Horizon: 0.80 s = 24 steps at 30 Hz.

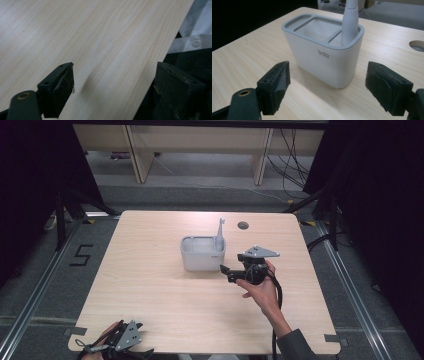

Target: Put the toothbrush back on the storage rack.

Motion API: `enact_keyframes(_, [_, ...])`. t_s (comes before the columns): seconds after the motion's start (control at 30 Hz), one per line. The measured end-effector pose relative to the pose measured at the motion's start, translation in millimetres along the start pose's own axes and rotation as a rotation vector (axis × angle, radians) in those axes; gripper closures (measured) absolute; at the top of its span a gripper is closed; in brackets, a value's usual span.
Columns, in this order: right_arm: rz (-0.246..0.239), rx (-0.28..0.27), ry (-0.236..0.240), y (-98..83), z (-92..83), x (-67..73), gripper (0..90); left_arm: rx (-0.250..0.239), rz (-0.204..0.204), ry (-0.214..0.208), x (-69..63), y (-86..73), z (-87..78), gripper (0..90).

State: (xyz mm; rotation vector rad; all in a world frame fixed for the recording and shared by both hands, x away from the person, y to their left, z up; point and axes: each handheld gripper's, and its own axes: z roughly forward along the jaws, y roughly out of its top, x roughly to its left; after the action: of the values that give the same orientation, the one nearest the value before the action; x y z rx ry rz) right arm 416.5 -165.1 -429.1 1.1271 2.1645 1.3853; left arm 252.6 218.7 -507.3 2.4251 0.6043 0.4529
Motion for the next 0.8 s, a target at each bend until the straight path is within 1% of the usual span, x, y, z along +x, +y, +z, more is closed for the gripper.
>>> enact_keyframes(0.03, [0.006, -0.002, -0.001, -2.0, 0.6, 1.5, 20.7, 0.000, -0.006, 0.004, -0.1, 0.0, 0.5, 15.8])
enact_keyframes(0.07, [-0.015, 0.016, 0.010, -2.6, -0.6, 0.3, 20.7, 0.000, -0.009, 0.000, -0.2, 0.1, 0.0, 15.8])
enact_keyframes(0.1, [-0.002, 0.007, 0.012, -4.0, -0.1, 1.5, 20.7, 0.000, 0.003, 0.004, 0.5, 0.3, 0.1, 15.8])
enact_keyframes(0.13, [-0.025, 0.008, 0.006, -5.2, -0.9, 1.4, 20.7, -0.004, -0.003, -0.001, -0.3, 0.2, -0.1, 15.8])
enact_keyframes(0.17, [-0.013, 0.017, 0.011, -6.6, -2.0, 3.1, 20.7, 0.001, 0.003, 0.004, 0.2, 0.0, 0.2, 15.8])
enact_keyframes(0.2, [-0.010, 0.014, 0.016, -8.5, -1.9, 3.7, 20.6, 0.000, -0.006, 0.001, 0.0, -0.2, 0.3, 15.8])
enact_keyframes(0.23, [-0.022, 0.021, 0.010, -9.6, -3.0, 4.4, 20.5, 0.001, -0.013, -0.001, -0.3, -0.2, 0.3, 15.7])
enact_keyframes(0.27, [-0.013, 0.026, 0.011, -11.2, -3.9, 5.4, 20.5, 0.000, -0.012, -0.001, -0.2, 0.0, 0.2, 15.8])
enact_keyframes(0.3, [-0.043, 0.016, 0.013, -12.0, -3.5, 4.0, 20.5, -0.001, 0.004, 0.005, 0.4, 0.3, 0.1, 15.8])
enact_keyframes(0.33, [-0.024, 0.016, 0.022, -14.0, -3.7, 5.6, 20.5, 0.001, 0.004, 0.002, 0.2, 0.2, 0.0, 15.8])
enact_keyframes(0.37, [-0.019, 0.024, 0.013, -15.6, -5.3, 7.0, 20.5, -0.001, 0.000, 0.001, -0.2, 0.1, 0.2, 15.8])
enact_keyframes(0.4, [-0.028, 0.022, 0.014, -17.5, -5.2, 7.1, 20.5, 0.000, -0.006, 0.002, -0.2, -0.1, 0.5, 15.8])
enact_keyframes(0.43, [-0.019, 0.032, 0.020, -19.1, -6.3, 7.9, 20.5, 0.001, -0.012, -0.001, -0.3, -0.1, 0.3, 15.8])
enact_keyframes(0.47, [-0.015, 0.026, 0.018, -21.6, -5.5, 8.4, 20.4, 0.002, -0.003, 0.004, 0.2, 0.2, -0.1, 15.8])
enact_keyframes(0.5, [-0.025, 0.031, 0.024, -23.1, -5.3, 7.3, 20.4, -0.003, -0.001, 0.001, -0.1, 0.2, -0.3, 15.8])
enact_keyframes(0.53, [-0.018, 0.037, 0.014, -25.4, -6.5, 8.1, 20.5, -0.002, 0.002, -0.001, 0.0, 0.1, -0.4, 15.8])
enact_keyframes(0.57, [-0.019, 0.035, 0.027, -26.7, -6.0, 7.6, 20.5, 0.001, 0.003, 0.005, 0.3, 0.1, 0.1, 15.8])
enact_keyframes(0.6, [-0.015, 0.045, 0.026, -28.2, -6.4, 8.5, 20.5, 0.001, -0.006, 0.000, 0.1, 0.0, -0.2, 15.8])
enact_keyframes(0.63, [-0.026, 0.038, 0.031, -29.6, -5.7, 8.0, 20.5, 0.001, -0.012, -0.005, -0.1, 0.0, -0.5, 15.8])
enact_keyframes(0.67, [-0.035, 0.036, 0.034, -31.0, -5.7, 7.6, 20.5, -0.002, 0.003, 0.009, 0.3, 0.2, 0.0, 15.8])
enact_keyframes(0.7, [-0.011, 0.052, 0.030, -31.9, -7.5, 9.8, 20.5, -0.003, -0.001, 0.002, -0.1, 0.1, -0.4, 15.8])
enact_keyframes(0.73, [-0.050, 0.036, 0.026, -32.9, -6.0, 8.1, 20.5, 0.001, 0.005, 0.003, 0.5, 0.0, -0.2, 15.8])
enact_keyframes(0.77, [-0.019, 0.049, 0.036, -34.0, -7.2, 9.9, 20.6, -0.002, -0.015, -0.003, -0.5, -0.2, -0.1, 15.8])
enact_keyframes(0.8, [-0.045, 0.047, 0.039, -35.1, -6.7, 9.4, 20.6, 0.000, 0.000, -0.005, 0.7, 0.1, -0.7, 15.8])
